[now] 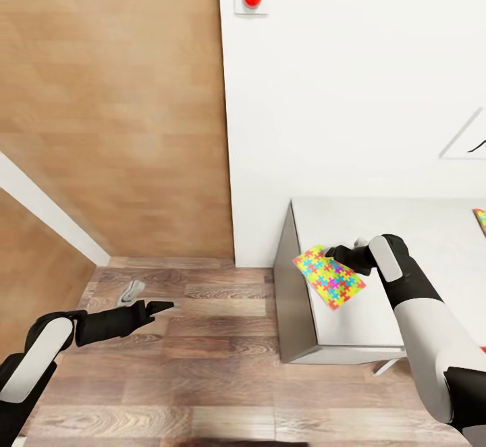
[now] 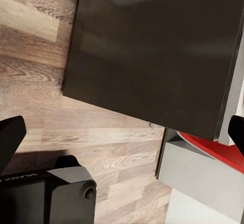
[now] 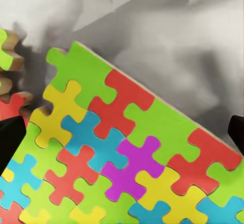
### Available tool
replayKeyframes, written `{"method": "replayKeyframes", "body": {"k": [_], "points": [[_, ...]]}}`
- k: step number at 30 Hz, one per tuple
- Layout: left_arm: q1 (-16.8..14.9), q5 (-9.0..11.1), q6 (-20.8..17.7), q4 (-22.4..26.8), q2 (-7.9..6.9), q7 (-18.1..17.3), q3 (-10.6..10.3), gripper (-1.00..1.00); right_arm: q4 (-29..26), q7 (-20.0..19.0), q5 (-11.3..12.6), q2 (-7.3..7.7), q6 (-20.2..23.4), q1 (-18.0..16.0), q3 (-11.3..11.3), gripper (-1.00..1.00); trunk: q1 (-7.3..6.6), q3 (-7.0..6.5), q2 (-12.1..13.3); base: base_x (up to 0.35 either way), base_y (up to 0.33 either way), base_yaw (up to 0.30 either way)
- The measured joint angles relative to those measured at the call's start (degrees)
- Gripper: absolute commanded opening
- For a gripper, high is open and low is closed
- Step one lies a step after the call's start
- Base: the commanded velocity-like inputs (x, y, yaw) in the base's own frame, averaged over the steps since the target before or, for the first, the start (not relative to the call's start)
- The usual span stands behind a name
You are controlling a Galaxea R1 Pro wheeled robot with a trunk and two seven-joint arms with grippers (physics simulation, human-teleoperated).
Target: Put all the toys in the child's room - the three board games (two on the bed and one on the table), the two jigsaw puzzles on the table, and the tennis ball on the table - inside the toy box on the table in the child's room.
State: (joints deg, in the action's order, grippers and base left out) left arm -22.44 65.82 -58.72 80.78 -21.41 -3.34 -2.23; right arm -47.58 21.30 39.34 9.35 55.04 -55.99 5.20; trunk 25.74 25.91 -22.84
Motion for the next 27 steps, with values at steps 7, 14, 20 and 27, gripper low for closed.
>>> {"method": "replayKeyframes", "body": {"k": [7, 14, 20, 27], "points": [[0.00, 0.01, 0.03, -0.01, -0.05, 0.00, 0.00, 1.00, -0.01, 0.03, 0.03, -0.04, 0.06, 0.00, -0.03, 1.00, 0.00, 0.00, 0.00, 0.000, 0.044, 0.000], [0.00, 0.01, 0.01, -0.01, -0.08, 0.00, 0.00, 1.00, 0.04, 0.02, 0.12, -0.03, 0.00, 0.00, 0.01, 1.00, 0.00, 0.00, 0.00, 0.000, 0.110, 0.000], [0.00, 0.01, 0.00, -0.01, -0.09, 0.00, 0.00, 1.00, 0.05, -0.01, 0.10, -0.01, 0.03, 0.00, 0.04, 1.00, 0.00, 0.00, 0.00, 0.000, 0.053, 0.000], [0.00, 0.02, -0.02, -0.01, -0.09, 0.00, 0.00, 1.00, 0.09, 0.05, 0.28, 0.02, -0.02, 0.00, 0.05, 1.00, 0.00, 0.00, 0.00, 0.000, 0.060, 0.000]]}}
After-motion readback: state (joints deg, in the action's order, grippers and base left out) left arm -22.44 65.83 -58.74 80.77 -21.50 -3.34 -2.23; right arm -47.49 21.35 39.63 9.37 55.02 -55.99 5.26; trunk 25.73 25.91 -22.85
